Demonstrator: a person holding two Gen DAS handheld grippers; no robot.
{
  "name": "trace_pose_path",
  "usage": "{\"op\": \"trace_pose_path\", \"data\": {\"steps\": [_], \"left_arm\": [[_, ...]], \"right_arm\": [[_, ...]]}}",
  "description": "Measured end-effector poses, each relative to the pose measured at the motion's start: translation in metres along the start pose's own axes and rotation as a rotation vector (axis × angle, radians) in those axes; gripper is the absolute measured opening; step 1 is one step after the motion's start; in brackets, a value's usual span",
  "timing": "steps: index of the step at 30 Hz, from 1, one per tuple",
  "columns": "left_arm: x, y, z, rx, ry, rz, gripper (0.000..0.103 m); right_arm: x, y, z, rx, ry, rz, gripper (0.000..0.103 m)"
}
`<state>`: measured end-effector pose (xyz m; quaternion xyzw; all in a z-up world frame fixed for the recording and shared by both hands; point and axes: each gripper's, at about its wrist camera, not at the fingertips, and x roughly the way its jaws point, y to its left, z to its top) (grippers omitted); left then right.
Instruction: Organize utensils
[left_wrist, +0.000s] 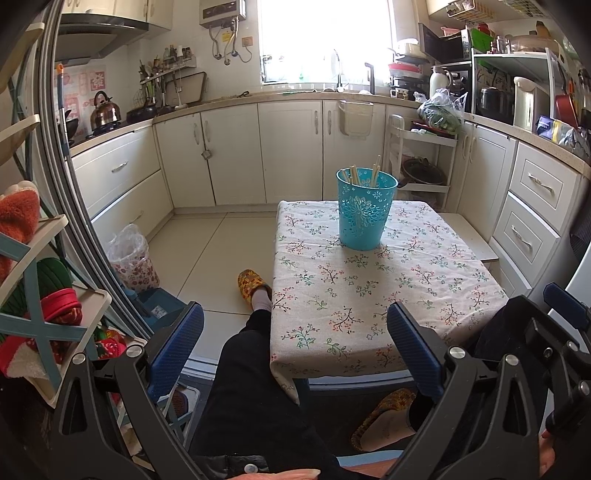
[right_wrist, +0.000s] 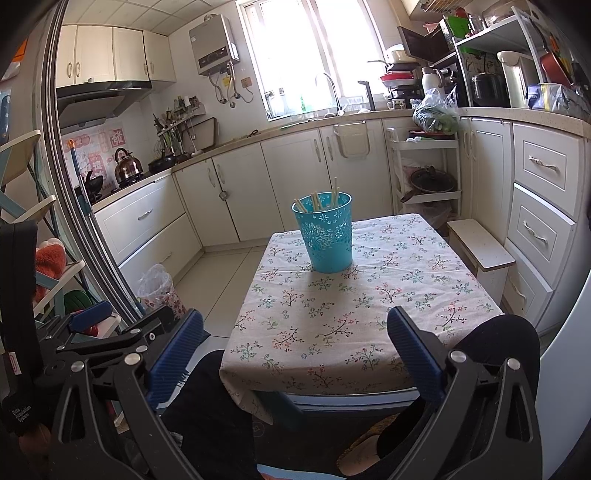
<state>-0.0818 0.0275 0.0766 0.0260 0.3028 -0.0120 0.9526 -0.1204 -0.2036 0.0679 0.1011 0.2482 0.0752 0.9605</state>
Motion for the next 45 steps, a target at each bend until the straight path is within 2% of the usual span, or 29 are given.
{"op": "trace_pose_path", "data": {"steps": [45], "left_arm": [[-0.0053,0.0011,0.0036,0.008,-0.006,0.003,0.095]], "right_arm": [[-0.0012,0.002,-0.0003,0.002,-0.005,-0.003,0.095]]}}
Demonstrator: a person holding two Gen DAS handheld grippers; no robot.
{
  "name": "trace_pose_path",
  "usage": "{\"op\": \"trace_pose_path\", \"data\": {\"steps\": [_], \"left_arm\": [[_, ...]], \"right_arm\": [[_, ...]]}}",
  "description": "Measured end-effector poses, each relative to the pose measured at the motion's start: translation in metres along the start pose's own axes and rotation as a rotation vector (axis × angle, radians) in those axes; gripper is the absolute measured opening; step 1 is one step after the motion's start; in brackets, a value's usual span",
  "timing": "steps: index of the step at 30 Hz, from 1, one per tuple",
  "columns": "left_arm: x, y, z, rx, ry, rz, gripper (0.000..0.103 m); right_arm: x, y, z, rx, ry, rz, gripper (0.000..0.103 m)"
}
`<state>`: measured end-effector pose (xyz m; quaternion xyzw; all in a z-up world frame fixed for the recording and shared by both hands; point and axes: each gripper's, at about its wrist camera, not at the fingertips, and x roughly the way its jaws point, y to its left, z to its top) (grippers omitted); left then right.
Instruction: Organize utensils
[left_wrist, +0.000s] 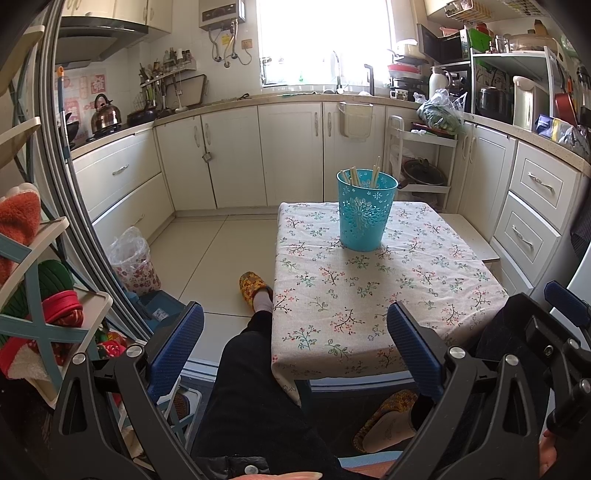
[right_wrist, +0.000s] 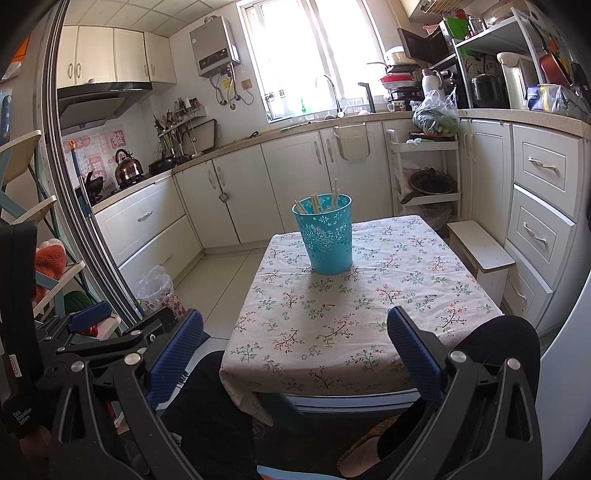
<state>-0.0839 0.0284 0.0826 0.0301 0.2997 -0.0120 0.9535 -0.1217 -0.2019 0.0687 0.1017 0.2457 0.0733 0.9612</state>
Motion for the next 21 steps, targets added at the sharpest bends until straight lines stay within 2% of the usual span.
{"op": "trace_pose_path", "data": {"steps": [21], "left_arm": [[0.041,-0.002,-0.002,0.026,0.07,0.003,0.095]], "right_arm": [[0.022,0.002,0.004,0.002,0.034,-0.014,0.095]]}}
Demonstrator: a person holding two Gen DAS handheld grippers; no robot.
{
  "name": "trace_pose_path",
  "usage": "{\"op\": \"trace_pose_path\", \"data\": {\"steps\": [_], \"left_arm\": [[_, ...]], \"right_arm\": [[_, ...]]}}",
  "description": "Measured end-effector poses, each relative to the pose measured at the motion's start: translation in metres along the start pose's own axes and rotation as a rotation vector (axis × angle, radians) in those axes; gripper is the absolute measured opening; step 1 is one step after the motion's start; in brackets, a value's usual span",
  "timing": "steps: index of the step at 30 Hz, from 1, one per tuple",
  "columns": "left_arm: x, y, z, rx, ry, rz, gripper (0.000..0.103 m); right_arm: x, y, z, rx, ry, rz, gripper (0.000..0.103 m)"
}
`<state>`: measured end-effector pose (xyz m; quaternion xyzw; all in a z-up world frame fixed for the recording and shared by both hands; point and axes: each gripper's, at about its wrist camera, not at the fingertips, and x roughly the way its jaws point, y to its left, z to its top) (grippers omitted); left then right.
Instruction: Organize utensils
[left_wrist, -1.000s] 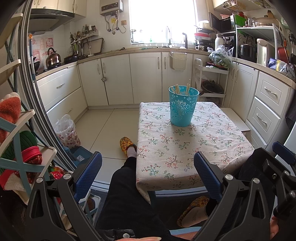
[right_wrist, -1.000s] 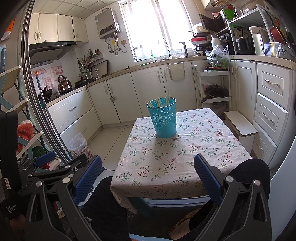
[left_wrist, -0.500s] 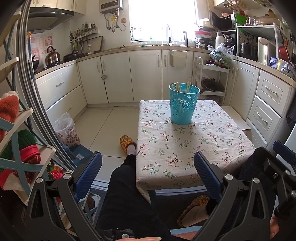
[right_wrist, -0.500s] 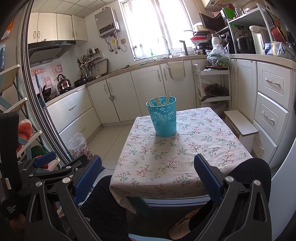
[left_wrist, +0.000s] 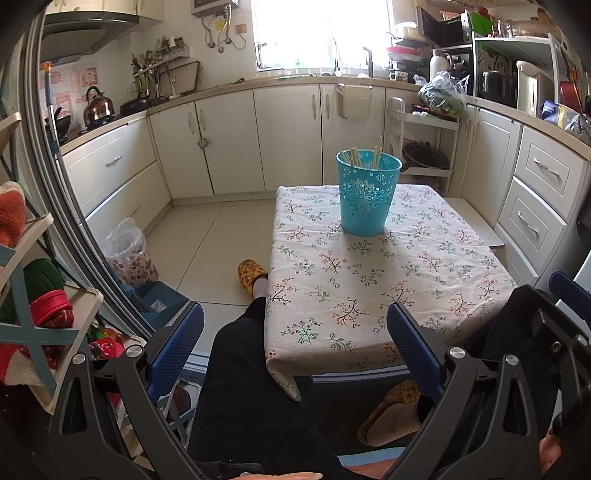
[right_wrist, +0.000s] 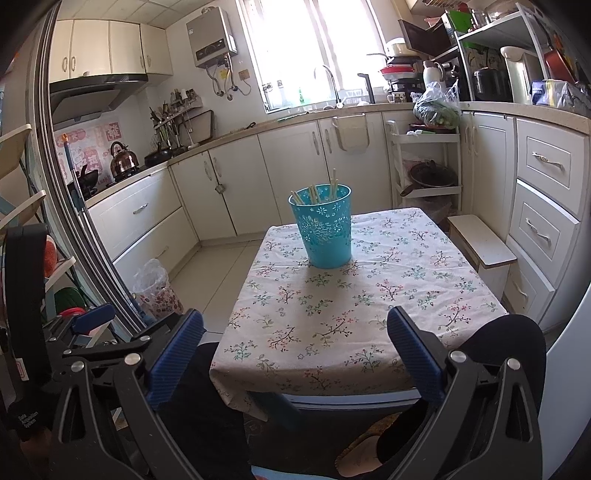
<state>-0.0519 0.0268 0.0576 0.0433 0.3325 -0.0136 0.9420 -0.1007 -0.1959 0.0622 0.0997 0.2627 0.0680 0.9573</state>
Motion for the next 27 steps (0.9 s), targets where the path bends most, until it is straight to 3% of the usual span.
{"op": "trace_pose_path", "data": {"steps": [27], "left_arm": [[0.114,-0.023,0.024,-0.005,0.156,-0.03,0.095]], "right_arm": [[0.086,-0.027,-0.001,0.094,0.11,-0.084,0.095]]}}
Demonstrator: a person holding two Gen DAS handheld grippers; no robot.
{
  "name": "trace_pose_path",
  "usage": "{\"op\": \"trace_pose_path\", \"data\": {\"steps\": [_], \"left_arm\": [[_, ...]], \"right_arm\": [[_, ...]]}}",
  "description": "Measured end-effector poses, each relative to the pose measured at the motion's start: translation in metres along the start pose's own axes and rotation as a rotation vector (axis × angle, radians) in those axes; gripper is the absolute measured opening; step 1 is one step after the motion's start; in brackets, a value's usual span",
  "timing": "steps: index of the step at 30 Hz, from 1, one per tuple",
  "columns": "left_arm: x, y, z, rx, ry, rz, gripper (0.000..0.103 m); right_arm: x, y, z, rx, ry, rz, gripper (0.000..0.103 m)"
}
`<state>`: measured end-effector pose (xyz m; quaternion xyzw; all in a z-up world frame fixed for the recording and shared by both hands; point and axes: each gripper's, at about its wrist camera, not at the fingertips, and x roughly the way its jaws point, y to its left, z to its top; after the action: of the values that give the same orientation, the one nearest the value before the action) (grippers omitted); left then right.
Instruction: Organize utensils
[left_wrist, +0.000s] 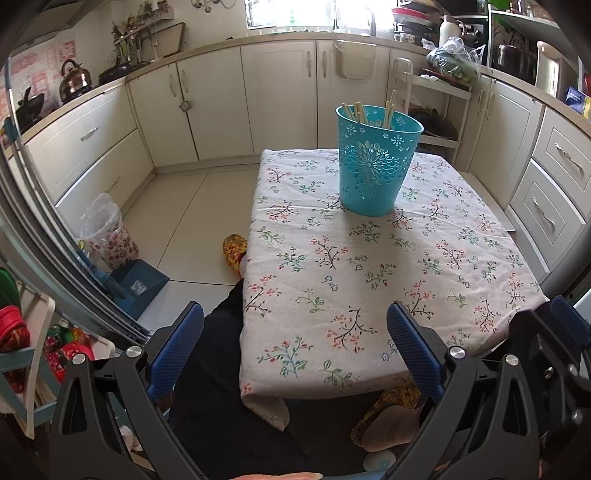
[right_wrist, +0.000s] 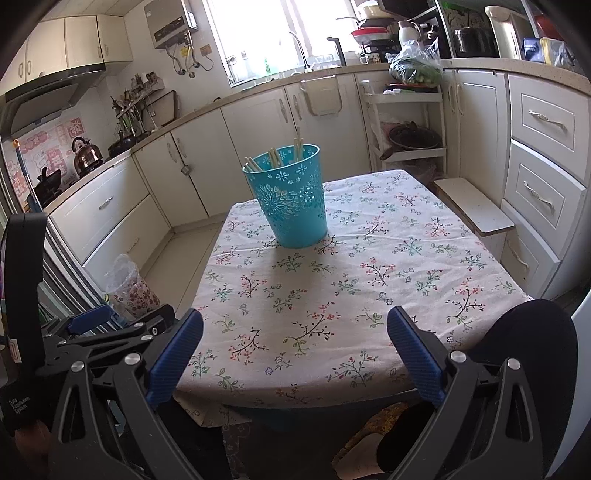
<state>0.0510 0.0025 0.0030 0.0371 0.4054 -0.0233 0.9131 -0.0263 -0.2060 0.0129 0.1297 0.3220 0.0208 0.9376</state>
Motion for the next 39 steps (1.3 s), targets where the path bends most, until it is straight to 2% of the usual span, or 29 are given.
{"op": "trace_pose_path", "data": {"steps": [9,26,33,39], "left_arm": [[0.0,-0.008,0.003,0.013,-0.003,0.001,0.095],[-0.058,0.002,-0.01,0.002,-0.1,0.024,0.095],[-0.07,0.002,-0.011,0.0,-0.128,0.024,0.095],[-0.066,0.002,-0.01,0.002,-0.116,0.025,0.095]], "right_arm": [[-0.005,-0.008,0.006,0.028,-0.027,-0.009,0.095],[-0.045,0.004,0.007,-0.003,-0.126,0.03,0.095],[-0.052,0.009,0.005,-0.015,-0.149,0.036,0.095],[-0.046,0.006,0.004,-0.01,-0.141,0.034,0.095]]}}
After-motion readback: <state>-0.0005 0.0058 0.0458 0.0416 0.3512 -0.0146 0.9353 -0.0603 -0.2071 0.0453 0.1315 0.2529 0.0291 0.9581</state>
